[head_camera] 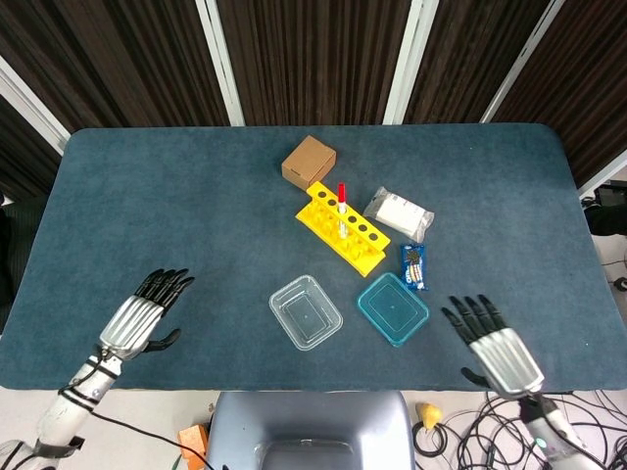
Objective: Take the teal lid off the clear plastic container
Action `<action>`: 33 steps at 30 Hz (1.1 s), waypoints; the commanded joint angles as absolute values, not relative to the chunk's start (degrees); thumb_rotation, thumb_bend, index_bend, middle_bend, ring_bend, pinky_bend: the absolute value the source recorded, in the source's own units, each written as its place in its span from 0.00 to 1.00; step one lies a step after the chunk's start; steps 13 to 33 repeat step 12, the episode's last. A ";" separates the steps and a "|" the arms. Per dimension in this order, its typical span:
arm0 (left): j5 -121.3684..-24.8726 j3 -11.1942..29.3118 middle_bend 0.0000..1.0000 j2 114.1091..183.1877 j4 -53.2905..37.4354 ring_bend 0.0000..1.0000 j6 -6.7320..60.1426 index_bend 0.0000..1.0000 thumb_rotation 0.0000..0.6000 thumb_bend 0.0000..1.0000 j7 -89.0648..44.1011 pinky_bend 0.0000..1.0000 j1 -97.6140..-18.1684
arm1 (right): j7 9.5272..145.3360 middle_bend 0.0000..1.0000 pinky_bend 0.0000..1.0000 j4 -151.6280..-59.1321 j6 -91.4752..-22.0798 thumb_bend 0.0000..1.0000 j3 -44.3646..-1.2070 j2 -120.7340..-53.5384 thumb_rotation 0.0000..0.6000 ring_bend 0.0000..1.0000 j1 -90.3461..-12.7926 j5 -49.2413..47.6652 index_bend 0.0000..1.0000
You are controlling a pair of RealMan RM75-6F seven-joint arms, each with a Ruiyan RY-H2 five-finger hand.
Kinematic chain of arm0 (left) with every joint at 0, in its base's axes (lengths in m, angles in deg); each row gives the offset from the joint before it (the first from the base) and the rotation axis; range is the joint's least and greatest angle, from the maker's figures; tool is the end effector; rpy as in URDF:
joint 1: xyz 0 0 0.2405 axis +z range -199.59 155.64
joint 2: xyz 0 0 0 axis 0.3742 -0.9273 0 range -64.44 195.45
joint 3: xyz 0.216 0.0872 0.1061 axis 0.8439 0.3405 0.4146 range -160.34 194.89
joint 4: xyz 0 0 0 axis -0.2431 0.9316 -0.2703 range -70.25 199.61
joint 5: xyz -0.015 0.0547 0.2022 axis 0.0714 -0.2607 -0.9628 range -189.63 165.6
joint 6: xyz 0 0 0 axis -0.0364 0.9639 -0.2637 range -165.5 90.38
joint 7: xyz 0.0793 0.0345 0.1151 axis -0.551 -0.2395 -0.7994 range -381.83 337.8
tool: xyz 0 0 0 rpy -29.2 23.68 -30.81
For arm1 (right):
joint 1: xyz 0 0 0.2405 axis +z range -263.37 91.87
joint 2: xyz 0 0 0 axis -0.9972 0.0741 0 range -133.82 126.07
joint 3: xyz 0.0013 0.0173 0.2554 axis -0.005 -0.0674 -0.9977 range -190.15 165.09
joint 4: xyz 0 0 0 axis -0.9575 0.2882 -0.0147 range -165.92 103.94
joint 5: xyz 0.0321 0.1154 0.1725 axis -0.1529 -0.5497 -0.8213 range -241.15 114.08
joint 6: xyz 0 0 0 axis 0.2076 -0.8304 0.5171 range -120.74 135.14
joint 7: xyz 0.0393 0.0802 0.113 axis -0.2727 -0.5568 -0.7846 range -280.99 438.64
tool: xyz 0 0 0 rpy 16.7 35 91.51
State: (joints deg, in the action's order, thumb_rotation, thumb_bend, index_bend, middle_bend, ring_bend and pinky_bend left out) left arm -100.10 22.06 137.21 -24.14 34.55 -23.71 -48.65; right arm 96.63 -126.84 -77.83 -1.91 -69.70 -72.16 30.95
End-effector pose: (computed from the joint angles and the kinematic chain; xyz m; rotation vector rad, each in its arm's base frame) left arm -0.2480 0.2535 0.0727 -1.8652 -0.8749 -0.9556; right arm -0.2701 -0.1682 0.1100 1.7963 -0.6889 0.7905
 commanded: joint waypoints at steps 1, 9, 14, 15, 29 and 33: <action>-96.62 26.56 0.00 131.29 -31.89 0.00 43.92 0.00 1.00 0.32 -36.39 0.00 -37.83 | 87.20 0.00 0.00 -122.60 -88.58 0.06 -2.33 -66.66 1.00 0.00 -81.89 26.41 0.00; -101.65 26.71 0.00 132.40 -25.72 0.00 48.10 0.00 1.00 0.33 -28.07 0.00 -34.13 | 85.95 0.00 0.00 -120.33 -87.16 0.06 -4.85 -67.42 1.00 0.00 -82.56 26.33 0.00; -102.88 26.52 0.00 132.45 -25.41 0.00 47.64 0.00 1.00 0.33 -26.73 0.00 -34.13 | 85.81 0.00 0.00 -120.25 -86.79 0.06 -5.15 -67.60 1.00 0.00 -82.70 27.37 0.00; -102.88 26.52 0.00 132.45 -25.41 0.00 47.64 0.00 1.00 0.33 -26.73 0.00 -34.13 | 85.81 0.00 0.00 -120.25 -86.79 0.06 -5.15 -67.60 1.00 0.00 -82.70 27.37 0.00; -102.88 26.52 0.00 132.45 -25.41 0.00 47.64 0.00 1.00 0.33 -26.73 0.00 -34.13 | 85.81 0.00 0.00 -120.25 -86.79 0.06 -5.15 -67.60 1.00 0.00 -82.70 27.37 0.00; -102.88 26.52 0.00 132.45 -25.41 0.00 47.64 0.00 1.00 0.33 -26.73 0.00 -34.13 | 85.81 0.00 0.00 -120.25 -86.79 0.06 -5.15 -67.60 1.00 0.00 -82.70 27.37 0.00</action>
